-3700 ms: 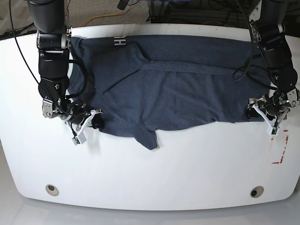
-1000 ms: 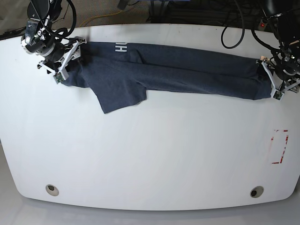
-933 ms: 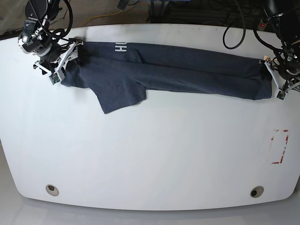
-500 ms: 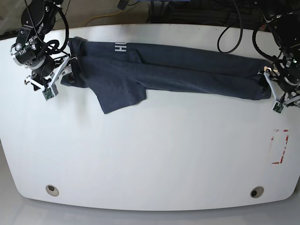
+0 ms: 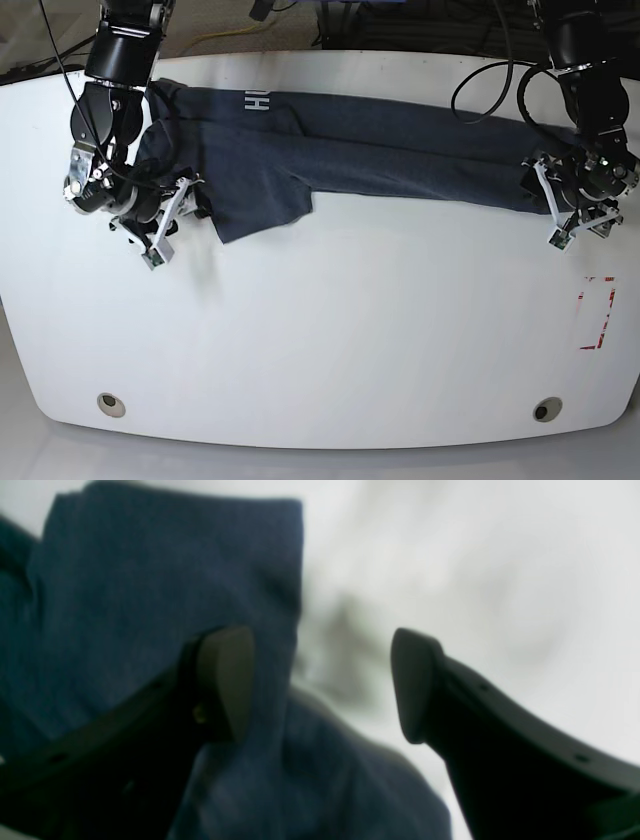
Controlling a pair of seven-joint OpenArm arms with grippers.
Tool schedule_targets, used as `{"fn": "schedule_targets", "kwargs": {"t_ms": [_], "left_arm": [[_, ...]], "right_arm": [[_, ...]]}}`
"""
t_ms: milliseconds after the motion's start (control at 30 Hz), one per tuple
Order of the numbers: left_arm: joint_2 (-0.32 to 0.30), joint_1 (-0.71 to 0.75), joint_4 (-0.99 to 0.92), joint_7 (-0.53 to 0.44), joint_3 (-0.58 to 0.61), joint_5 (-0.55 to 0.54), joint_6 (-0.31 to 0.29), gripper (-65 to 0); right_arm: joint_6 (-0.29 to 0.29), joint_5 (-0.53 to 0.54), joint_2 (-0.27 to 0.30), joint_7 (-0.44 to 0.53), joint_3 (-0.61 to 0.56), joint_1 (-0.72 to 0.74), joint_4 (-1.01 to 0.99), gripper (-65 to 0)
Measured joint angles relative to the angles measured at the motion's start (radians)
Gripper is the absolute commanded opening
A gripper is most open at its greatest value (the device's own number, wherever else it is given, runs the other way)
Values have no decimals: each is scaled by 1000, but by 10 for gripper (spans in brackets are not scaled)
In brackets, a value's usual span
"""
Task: Fold the T-shirt properly
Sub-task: 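Regrasp the folded shirt end with the right gripper and tuck it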
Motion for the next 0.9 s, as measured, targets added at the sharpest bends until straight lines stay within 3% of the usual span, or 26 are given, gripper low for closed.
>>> {"fn": "schedule_targets", "kwargs": {"t_ms": [267,400,600,733,833,900], "left_arm": [[-32,77,2,0,-1,-3,3,-190],[-35,86,2,1,-3,1,4,-192],[-35,123,2,-3,-3,-3,3,-192],[-35,139,2,-3,-3,-3,3,-192],[-35,156,2,-29,-3,-2,4,-192],[-35,169,2,-52,-3,-3,4,-192]], "right_arm": [[0,-1,-3,85,-113,46,-153,-239],[0,6,-10,158,-133,46,-204,-241],[0,14,-36,175,-131,48,-217,-255],[0,14,-60,175,-133,49,-219,-420],[-1,8,-70,177,-133,47,-221,-642],[0,3,-70,173,-133,46,-222,-650]]}}
